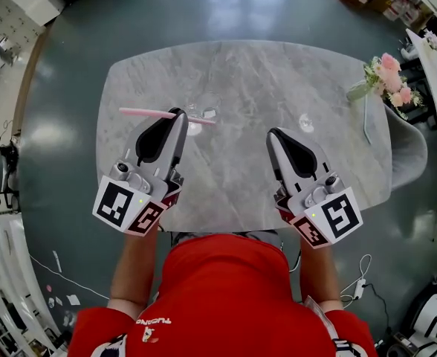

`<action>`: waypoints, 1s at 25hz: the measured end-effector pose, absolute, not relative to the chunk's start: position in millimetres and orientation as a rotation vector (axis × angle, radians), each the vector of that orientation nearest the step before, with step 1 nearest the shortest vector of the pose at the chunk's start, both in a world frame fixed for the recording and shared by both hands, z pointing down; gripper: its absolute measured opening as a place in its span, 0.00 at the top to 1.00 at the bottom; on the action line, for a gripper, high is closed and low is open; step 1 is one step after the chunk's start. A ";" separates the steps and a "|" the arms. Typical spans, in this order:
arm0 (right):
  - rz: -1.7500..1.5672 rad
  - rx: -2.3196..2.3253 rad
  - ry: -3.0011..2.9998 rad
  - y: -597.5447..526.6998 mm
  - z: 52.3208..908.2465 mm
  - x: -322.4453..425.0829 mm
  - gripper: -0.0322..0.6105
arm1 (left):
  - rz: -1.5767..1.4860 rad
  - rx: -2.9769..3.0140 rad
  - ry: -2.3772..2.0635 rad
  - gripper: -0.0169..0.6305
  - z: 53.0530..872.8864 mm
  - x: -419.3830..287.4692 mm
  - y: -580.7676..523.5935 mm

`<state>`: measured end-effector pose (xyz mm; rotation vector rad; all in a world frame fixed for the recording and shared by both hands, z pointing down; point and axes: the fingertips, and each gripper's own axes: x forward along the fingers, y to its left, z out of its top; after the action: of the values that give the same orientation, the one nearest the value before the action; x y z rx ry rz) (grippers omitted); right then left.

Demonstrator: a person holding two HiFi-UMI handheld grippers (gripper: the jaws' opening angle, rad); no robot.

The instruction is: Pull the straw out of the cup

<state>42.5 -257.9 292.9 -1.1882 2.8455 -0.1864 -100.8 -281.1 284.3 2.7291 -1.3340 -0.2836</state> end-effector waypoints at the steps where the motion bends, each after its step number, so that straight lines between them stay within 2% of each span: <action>1: -0.185 -1.190 2.836 -255.7 291.2 43.1 0.95 | -0.290 2.739 -1.336 0.93 279.6 -101.3 -274.1; 8: -0.179 -1.179 2.800 -239.6 280.7 43.9 0.95 | -0.332 2.758 -1.357 0.93 261.7 -108.6 -239.5; 25: -0.158 -1.179 2.834 -237.4 282.5 43.0 0.95 | -0.350 2.761 -1.346 0.93 259.3 -109.5 -244.0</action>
<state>43.0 -237.4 282.5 -1.1795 2.8341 -0.1578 -109.5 -244.0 259.3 2.7606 -1.3464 -0.3497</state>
